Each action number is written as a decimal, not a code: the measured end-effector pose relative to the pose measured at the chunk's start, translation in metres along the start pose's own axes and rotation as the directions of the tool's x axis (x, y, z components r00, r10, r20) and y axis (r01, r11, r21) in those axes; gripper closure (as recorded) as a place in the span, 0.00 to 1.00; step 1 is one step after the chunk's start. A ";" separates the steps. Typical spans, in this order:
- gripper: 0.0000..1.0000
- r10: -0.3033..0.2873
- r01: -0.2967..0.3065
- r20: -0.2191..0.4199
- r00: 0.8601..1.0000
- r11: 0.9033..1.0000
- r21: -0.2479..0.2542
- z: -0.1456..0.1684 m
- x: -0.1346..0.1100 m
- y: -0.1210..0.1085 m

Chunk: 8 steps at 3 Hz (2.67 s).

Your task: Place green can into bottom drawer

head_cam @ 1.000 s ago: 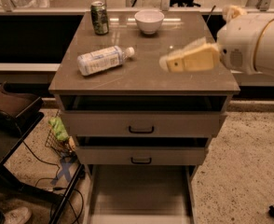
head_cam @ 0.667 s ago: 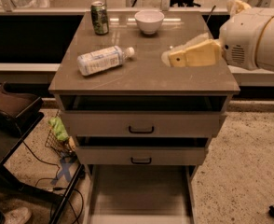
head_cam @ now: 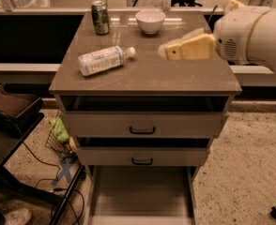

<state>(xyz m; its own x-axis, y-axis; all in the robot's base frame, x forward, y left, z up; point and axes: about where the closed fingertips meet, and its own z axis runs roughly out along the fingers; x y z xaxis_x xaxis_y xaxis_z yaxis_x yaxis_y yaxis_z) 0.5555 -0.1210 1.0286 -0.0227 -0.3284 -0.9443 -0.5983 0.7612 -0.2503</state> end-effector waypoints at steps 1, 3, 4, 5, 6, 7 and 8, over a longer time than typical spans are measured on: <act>0.00 0.090 -0.092 0.044 0.995 0.995 0.042 0.053 0.006 -0.037; 0.00 0.239 -0.264 0.160 0.958 0.952 0.159 0.179 0.022 -0.118; 0.00 0.277 -0.312 0.205 0.939 0.935 0.168 0.210 0.028 -0.118; 0.00 0.277 -0.312 0.205 0.939 0.935 0.168 0.210 0.028 -0.118; 0.00 0.225 -0.249 0.165 0.960 0.957 0.149 0.248 0.021 -0.109; 0.00 0.154 -0.167 0.120 0.981 0.981 0.100 0.299 0.008 -0.095; 0.00 0.117 -0.120 0.070 0.991 0.992 0.048 0.343 0.009 -0.085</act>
Offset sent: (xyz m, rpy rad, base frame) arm 0.2583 -0.0044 -0.0269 0.3330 -0.0341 -0.2551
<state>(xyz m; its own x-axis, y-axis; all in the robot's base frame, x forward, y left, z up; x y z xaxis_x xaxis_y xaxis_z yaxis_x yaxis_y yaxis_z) 0.8810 0.0034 0.9682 -0.0366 -0.1973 -0.9797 -0.5520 0.8212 -0.1448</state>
